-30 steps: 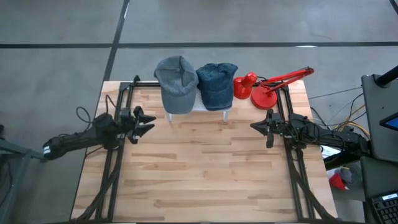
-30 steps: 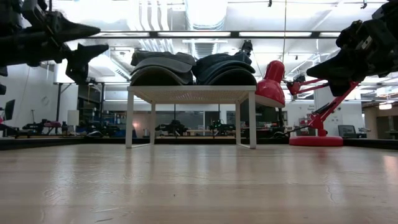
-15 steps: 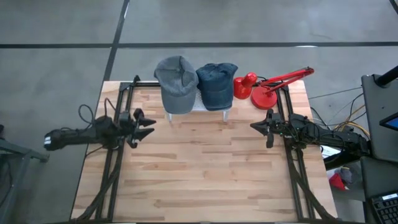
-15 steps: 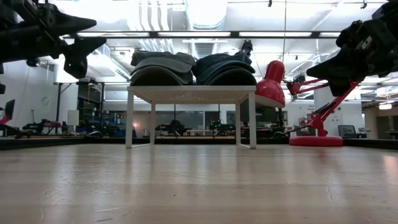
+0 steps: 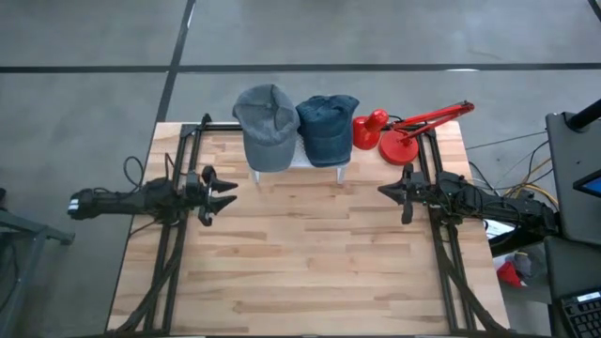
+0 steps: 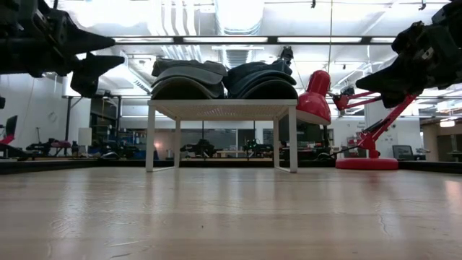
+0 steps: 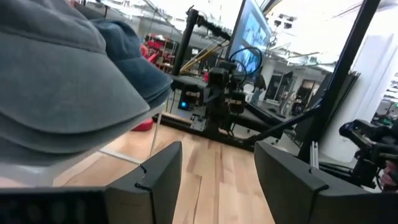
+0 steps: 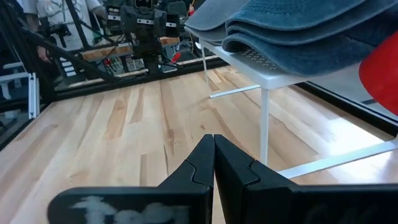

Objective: Pick & Place hat
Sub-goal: Return to Home Position

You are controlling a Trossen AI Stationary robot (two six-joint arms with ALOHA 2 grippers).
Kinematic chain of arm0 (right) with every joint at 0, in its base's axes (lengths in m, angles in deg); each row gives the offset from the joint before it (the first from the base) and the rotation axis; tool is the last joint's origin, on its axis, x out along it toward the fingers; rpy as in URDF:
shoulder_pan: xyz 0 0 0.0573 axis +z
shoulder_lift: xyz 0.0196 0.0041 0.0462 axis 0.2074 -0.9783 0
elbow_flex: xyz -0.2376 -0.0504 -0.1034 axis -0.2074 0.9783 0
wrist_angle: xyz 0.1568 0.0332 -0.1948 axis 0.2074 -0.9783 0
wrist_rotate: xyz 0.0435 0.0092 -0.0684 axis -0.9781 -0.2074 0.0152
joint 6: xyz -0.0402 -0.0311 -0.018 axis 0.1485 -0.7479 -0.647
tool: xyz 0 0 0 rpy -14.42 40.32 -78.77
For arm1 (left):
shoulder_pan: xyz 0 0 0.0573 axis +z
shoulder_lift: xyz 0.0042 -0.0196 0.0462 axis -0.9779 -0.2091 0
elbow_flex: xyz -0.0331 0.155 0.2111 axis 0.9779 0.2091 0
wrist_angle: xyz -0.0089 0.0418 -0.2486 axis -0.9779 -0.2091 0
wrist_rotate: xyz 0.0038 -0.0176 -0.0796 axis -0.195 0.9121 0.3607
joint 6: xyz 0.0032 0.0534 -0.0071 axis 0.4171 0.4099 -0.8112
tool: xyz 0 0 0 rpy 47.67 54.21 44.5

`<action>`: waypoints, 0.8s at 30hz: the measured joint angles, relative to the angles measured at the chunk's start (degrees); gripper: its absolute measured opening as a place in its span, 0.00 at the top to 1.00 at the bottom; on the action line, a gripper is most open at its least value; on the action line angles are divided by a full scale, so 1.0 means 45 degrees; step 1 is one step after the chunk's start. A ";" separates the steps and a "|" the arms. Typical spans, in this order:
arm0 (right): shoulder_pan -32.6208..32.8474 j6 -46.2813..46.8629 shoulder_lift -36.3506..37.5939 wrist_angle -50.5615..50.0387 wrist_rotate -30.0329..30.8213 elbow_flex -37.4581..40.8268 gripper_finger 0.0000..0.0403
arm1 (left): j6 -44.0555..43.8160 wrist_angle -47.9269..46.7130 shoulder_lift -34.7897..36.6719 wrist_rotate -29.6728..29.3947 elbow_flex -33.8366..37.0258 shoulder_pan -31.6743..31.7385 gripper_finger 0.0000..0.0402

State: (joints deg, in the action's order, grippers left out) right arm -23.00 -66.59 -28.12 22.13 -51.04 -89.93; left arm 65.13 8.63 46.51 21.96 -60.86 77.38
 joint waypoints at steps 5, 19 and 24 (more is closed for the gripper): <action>0.0000 -0.0092 -0.0005 -0.0019 0.0000 -0.0002 0.98 | 0.0022 -0.0342 0.0000 0.0000 0.0005 0.0005 0.49; 0.0000 -0.0303 -0.0005 -0.0019 0.0000 -0.0003 0.98 | 0.0055 -0.0730 0.0005 0.0005 0.0015 0.0015 0.49; 0.0000 -0.0390 -0.0005 -0.0019 0.0000 -0.0002 0.98 | -0.0002 -0.0785 0.0005 0.0010 0.0019 0.0015 0.49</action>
State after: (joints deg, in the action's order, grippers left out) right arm -23.00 -68.35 -28.14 22.04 -51.04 -89.93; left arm 65.12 5.10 46.53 22.00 -60.78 77.44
